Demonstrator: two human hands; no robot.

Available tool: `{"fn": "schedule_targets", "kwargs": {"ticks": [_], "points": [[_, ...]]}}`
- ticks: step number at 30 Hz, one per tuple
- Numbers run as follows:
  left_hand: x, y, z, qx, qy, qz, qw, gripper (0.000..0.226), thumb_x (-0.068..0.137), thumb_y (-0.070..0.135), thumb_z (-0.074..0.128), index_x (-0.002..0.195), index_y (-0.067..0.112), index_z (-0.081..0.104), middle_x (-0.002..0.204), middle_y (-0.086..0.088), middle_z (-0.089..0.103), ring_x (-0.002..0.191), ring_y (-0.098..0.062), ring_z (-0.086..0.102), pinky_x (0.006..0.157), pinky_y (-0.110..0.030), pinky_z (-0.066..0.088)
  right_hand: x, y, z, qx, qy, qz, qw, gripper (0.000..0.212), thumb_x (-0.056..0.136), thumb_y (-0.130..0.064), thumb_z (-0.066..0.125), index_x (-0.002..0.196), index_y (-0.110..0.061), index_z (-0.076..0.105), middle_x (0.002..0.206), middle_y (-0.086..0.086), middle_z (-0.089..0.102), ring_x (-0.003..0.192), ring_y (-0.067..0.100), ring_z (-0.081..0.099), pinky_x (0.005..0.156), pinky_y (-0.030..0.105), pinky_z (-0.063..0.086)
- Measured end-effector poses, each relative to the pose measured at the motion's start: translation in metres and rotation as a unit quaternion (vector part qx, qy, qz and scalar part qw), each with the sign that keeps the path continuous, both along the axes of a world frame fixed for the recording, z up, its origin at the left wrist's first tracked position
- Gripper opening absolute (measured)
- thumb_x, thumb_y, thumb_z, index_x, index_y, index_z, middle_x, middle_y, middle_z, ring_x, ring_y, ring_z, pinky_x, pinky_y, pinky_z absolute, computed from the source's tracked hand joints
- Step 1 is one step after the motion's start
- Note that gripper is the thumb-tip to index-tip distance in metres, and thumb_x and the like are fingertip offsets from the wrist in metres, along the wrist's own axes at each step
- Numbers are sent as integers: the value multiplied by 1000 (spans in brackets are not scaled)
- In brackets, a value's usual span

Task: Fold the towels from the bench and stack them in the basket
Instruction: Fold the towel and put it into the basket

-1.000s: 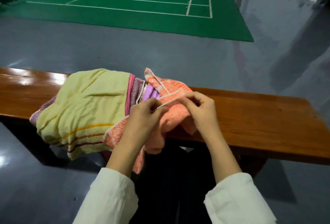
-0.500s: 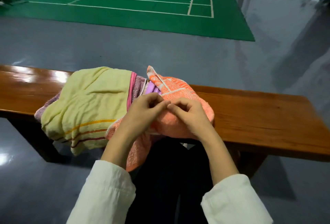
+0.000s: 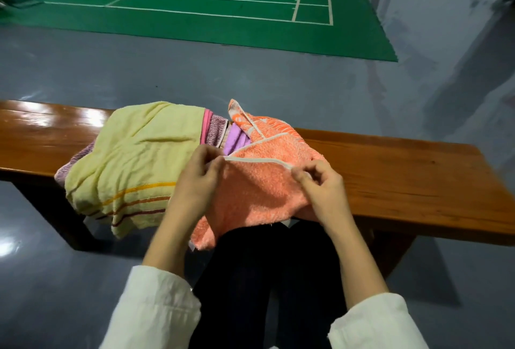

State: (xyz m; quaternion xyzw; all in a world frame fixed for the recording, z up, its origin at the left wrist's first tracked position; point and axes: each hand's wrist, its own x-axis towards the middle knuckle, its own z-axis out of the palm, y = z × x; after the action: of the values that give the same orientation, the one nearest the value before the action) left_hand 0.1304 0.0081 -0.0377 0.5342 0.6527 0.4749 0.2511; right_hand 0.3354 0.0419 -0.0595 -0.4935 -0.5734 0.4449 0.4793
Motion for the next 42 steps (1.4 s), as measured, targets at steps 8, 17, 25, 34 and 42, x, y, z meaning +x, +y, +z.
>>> {"fn": "schedule_targets", "kwargs": {"ticks": [8, 17, 25, 34, 42], "points": [[61, -15, -7, 5, -54, -189, 980, 31, 78, 45, 62, 109, 48, 58, 106, 14, 66, 99, 2, 59, 88, -16, 45, -14, -22, 15, -37, 126, 116, 985, 22, 80, 0, 69, 72, -20, 64, 72, -3, 68, 74, 10, 63, 65, 18, 51], [15, -24, -25, 25, 109, -115, 987, 13, 76, 32, 66, 75, 20, 69, 69, 6, 59, 69, 3, 54, 64, -10, 36, 14, -27, 8, -123, -167, 173, 963, 12, 74, -28, 79, 67, -21, 72, 59, -9, 57, 58, 1, 48, 58, 22, 38], [-22, -29, -39, -39, 148, 109, 982, 24, 81, 37, 67, 86, 15, 72, 83, 2, 55, 81, -23, 58, 73, -37, 45, 12, -24, 1, 19, -272, 88, 958, 27, 93, -30, 58, 75, -10, 57, 70, -3, 53, 68, 12, 49, 68, 35, 38], [39, -26, -1, -15, 10, -158, 987, 31, 74, 54, 61, 96, 34, 71, 85, 17, 69, 78, 6, 60, 73, -18, 47, -15, -31, 24, 24, -35, 143, 989, 14, 83, -12, 65, 79, -24, 70, 76, -10, 70, 75, -3, 60, 71, 12, 44], [23, -30, -7, 42, 33, -60, 997, 12, 81, 27, 69, 71, 29, 63, 79, 11, 66, 71, -4, 60, 67, -15, 44, 2, -17, 12, 29, -248, 84, 965, 19, 82, -12, 66, 82, -31, 70, 69, -18, 64, 68, -4, 56, 66, 17, 43]]}}
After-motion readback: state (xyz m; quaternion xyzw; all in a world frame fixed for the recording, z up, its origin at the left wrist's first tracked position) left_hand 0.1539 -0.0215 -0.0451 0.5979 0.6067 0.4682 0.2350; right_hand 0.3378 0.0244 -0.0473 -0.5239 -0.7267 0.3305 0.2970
